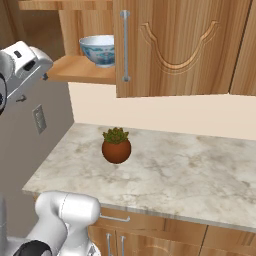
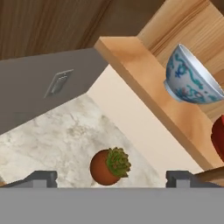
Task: Move the bowls from the cabinet to the plates on the dining table.
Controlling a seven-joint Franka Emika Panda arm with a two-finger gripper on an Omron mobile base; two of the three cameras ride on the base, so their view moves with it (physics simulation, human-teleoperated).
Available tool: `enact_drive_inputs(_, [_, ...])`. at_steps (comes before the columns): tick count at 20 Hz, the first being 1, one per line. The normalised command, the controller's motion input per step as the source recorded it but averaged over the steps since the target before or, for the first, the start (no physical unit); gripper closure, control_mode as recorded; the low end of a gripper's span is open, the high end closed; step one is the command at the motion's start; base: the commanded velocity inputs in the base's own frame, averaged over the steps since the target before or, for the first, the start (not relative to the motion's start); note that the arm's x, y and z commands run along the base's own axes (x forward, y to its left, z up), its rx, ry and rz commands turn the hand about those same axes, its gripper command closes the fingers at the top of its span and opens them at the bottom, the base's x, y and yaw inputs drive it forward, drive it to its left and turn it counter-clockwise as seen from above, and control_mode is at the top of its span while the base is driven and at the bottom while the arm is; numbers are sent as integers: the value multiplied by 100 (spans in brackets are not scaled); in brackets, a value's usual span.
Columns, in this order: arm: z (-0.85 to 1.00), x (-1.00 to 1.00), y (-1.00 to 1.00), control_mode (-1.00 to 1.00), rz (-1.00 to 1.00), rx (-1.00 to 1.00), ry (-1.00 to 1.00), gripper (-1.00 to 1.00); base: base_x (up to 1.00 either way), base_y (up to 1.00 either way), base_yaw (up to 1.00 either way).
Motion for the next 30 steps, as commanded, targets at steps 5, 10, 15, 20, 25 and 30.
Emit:
enact_drive_inputs(5, [1,88,0,-100,-10,-9,0,-100,0,0,0])
enact_drive_inputs(10, [0,59,0,-100,-13,-5,-3,-100,0,0,0])
enact_drive_inputs(15, [0,18,-5,-100,-12,-2,-12,-100,0,0,0])
enact_drive_inputs(20, [6,15,-19,-100,-8,-4,-6,-100,0,0,0])
enact_drive_inputs(25, [12,26,-28,-100,-1,-15,0,-100,0,0,0])
enact_drive_inputs(30, [3,16,-17,-100,0,-20,0,-100,0,0,0])
